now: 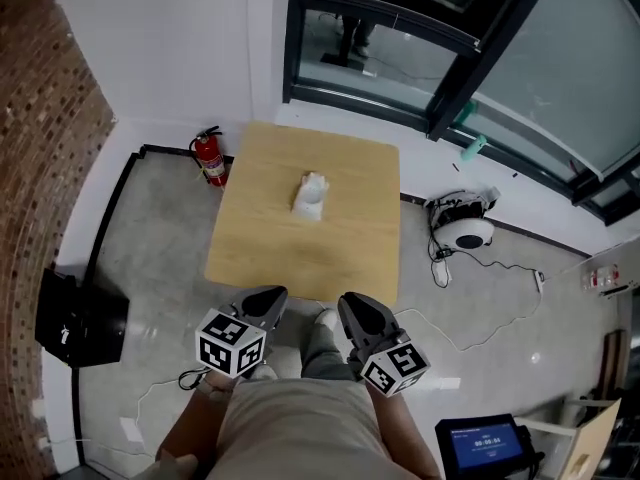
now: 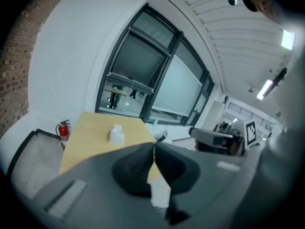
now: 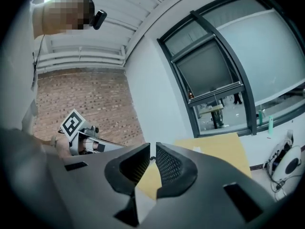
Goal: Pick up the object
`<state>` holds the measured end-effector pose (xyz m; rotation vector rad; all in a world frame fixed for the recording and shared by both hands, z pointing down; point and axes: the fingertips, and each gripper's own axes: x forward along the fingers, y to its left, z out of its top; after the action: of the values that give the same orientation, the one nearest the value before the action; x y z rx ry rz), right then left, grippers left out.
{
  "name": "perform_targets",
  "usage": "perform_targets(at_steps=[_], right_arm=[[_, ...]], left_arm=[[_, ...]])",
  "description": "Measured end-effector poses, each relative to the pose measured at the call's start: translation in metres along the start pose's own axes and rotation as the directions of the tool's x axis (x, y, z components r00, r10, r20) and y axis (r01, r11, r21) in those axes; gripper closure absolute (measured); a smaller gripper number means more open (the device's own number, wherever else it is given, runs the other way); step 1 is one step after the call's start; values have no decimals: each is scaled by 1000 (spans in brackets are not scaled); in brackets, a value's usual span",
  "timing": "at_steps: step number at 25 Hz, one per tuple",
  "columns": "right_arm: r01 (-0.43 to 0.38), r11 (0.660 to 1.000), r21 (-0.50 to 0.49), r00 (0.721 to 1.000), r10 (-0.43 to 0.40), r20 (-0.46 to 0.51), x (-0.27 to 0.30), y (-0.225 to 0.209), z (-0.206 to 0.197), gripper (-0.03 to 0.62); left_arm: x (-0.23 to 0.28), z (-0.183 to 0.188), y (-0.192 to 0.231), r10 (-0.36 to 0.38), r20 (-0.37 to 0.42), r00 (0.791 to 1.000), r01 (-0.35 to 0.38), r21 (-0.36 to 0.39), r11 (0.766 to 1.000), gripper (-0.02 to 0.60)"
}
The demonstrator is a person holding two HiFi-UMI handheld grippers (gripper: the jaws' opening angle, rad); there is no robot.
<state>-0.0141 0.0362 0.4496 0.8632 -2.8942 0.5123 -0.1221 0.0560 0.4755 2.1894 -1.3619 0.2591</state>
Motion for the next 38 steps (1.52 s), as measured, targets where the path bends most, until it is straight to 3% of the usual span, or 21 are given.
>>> perform_targets(at_steps=[3,6,10,13,15,17,21,22,24,27,29,32,35,38], right_arm=[[-51,998,35,998,50,24,49,-54,36,553],[-91,996,22,995,90,37,88,-98,74,553],[-118,992,40,993,118,6,123,-132,84,553],[-89,994,64,996,90,-14,143,-147,85,553],[-50,997,59,998,52,-39,153,-155,81,553],[4,999,38,998,-2,-66,158,-162,79,553],[116,993,-7,985,-116,-126,154,-179,70,553],[145,989,-7,980,-144,-136,154,-185,66,553],[195,981,9,970,-191,-149,152,-195,62,553],[235,972,8,957,-230,-176,149,-202,57,553],[255,967,-16,947,-253,-200,148,-205,53,553],[272,962,-18,938,-269,-220,149,-205,48,553],[282,959,-17,934,-278,-225,150,-204,46,553],[300,954,-13,929,-295,-226,149,-207,47,553]], left_arm=[[45,46,33,47,-47,998,-44,65,997,549],[91,94,61,109,-108,988,-87,193,977,501],[147,118,106,201,-212,956,-110,376,920,489],[192,118,148,225,-327,918,-38,492,870,479],[225,115,175,219,-391,894,40,555,831,474],[261,109,195,196,-461,865,150,611,777,450],[335,87,217,150,-571,807,368,686,627,414],[351,79,224,146,-595,790,413,693,591,414],[378,61,232,129,-662,738,508,672,540,416],[402,36,241,126,-758,640,626,609,488,414],[411,21,247,139,-795,590,672,579,461,414],[422,7,250,134,-809,573,704,569,425,374],[428,2,253,111,-824,555,723,544,425,358],[435,-5,255,75,-857,509,759,488,431,326]])
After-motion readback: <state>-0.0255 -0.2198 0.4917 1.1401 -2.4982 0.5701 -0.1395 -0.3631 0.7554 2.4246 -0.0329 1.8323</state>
